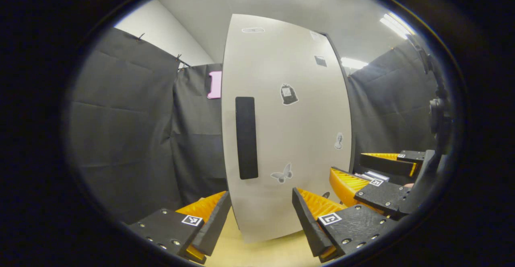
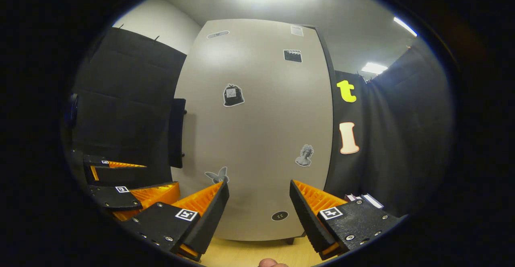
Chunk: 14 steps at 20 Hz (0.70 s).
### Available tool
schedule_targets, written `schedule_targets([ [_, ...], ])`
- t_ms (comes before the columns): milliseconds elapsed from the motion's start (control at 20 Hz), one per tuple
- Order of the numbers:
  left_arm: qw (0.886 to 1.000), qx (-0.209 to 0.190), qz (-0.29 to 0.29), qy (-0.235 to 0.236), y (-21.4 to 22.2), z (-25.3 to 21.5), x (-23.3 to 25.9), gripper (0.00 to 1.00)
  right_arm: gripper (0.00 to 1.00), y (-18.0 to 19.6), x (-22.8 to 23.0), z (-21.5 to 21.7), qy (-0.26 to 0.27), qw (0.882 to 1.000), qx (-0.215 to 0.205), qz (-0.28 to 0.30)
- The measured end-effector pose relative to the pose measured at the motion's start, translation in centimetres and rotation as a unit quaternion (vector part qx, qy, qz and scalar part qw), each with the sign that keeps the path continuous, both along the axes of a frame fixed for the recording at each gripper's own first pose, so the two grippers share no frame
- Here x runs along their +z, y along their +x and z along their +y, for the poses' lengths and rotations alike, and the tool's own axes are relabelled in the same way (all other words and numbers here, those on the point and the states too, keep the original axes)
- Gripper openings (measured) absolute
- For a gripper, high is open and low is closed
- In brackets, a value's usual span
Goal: Open the cabinet door with the right hand, grasp the bottle in the cabinet with the left hand and place it on the coaster, then close the cabinet door with the right hand.
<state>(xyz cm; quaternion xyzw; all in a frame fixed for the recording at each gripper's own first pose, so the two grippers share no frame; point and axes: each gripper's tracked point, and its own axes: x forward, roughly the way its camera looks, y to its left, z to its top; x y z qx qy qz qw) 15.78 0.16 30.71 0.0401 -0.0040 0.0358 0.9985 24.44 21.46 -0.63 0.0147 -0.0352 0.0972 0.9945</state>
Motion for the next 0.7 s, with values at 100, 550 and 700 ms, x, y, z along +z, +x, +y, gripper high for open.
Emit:
schedule_targets([
  [100,1.000,-0.004,-0.004,0.010,-0.2,-0.3,0.9,0.88,0.94,-0.1,0.0,0.1,-0.002,1.000,-0.004,0.004],
  [550,0.999,-0.007,-0.026,0.017,-0.5,-0.7,1.8,0.88,0.94,0.3,0.7,-0.4,0.000,1.000,-0.018,0.004],
  [700,1.000,-0.005,-0.024,0.010,-0.2,-0.5,1.7,0.88,0.94,0.5,0.5,-0.7,0.006,1.000,-0.022,0.011],
])
